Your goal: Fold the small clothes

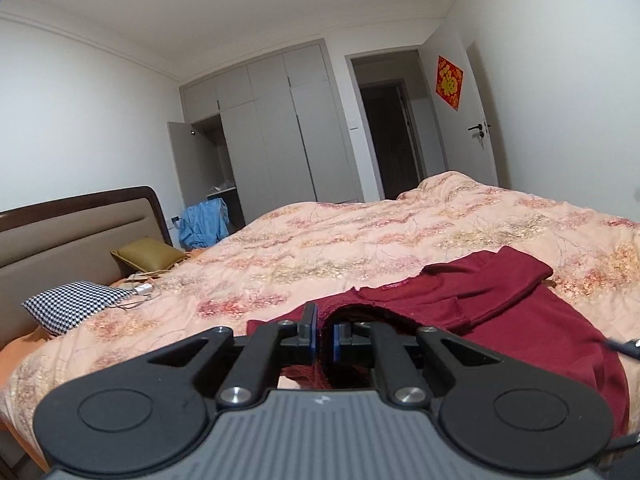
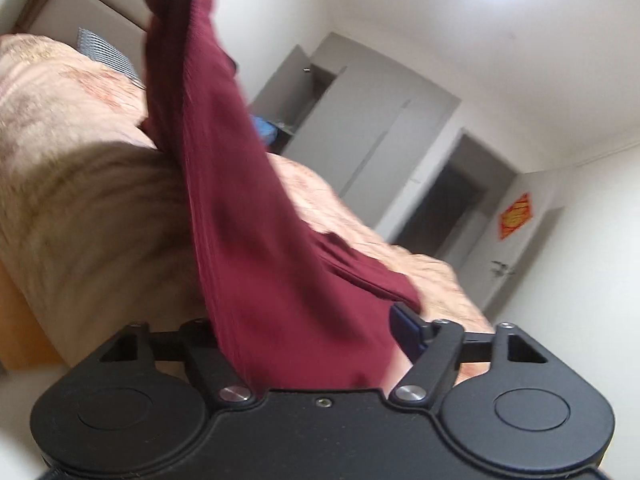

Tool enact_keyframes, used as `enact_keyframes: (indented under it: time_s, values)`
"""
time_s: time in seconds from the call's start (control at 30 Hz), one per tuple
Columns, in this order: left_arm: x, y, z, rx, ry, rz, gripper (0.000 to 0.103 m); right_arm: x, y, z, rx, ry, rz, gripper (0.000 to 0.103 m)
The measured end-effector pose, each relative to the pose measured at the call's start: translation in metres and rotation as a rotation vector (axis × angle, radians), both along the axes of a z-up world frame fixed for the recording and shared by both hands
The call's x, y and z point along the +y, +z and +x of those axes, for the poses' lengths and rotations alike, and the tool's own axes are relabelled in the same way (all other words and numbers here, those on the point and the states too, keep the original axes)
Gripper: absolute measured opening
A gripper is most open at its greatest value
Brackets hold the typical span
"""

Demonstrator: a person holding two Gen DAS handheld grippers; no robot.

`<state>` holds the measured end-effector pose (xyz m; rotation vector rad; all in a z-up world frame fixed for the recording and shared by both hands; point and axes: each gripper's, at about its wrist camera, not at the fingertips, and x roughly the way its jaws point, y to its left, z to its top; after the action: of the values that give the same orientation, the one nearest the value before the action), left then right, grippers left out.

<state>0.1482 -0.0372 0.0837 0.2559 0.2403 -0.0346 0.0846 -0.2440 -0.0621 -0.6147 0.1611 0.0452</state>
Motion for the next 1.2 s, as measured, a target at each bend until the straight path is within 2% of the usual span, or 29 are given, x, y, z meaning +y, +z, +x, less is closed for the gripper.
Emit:
enact_keyframes:
  time_s: [0.07, 0.13, 0.17, 0.2, 0.27, 0.3, 0.5, 0.77, 0.87, 1.07, 1.17, 1.2]
  values:
    - [0.004, -0.001, -0.003, 0.002, 0.01, -0.011, 0.008, -0.016, -0.005, -0.008, -0.002, -0.03, 0.0, 0.055]
    - [0.01, -0.005, -0.007, 0.01, 0.013, -0.018, 0.008, -0.028, -0.006, -0.016, -0.009, -0.053, 0.01, 0.033]
    - [0.011, -0.009, -0.009, 0.017, 0.013, -0.019, 0.008, -0.032, -0.006, -0.02, -0.015, -0.058, 0.012, 0.027]
    - [0.012, -0.012, -0.011, 0.024, 0.015, -0.015, 0.008, -0.036, -0.006, -0.023, -0.017, -0.058, 0.018, 0.015]
    - [0.015, -0.018, -0.016, 0.041, 0.025, -0.016, 0.008, -0.042, -0.004, -0.027, -0.022, -0.034, 0.037, 0.012]
    - [0.018, -0.02, -0.019, 0.05, 0.027, -0.025, 0.008, -0.044, -0.003, -0.03, -0.03, -0.02, 0.044, 0.003]
    - [0.026, -0.027, -0.04, 0.05, 0.04, -0.035, 0.008, -0.052, 0.018, -0.042, -0.081, 0.078, 0.09, 0.0]
    - [0.032, -0.017, -0.067, 0.004, 0.052, -0.049, 0.006, -0.073, 0.047, -0.062, -0.124, 0.069, 0.214, 0.0]
    - [0.033, -0.016, -0.075, -0.014, 0.055, -0.05, 0.006, -0.079, 0.05, -0.073, -0.122, 0.081, 0.201, 0.0]
    - [0.032, -0.038, -0.076, 0.039, 0.055, -0.055, 0.006, -0.078, 0.05, -0.069, -0.05, 0.115, 0.171, 0.0]
    - [0.032, -0.05, -0.078, 0.062, 0.058, -0.06, 0.006, -0.075, 0.043, -0.069, -0.03, 0.132, 0.156, 0.005]
    - [0.031, -0.053, -0.078, 0.064, 0.059, -0.054, 0.006, -0.075, 0.04, -0.07, -0.02, 0.139, 0.147, 0.013]
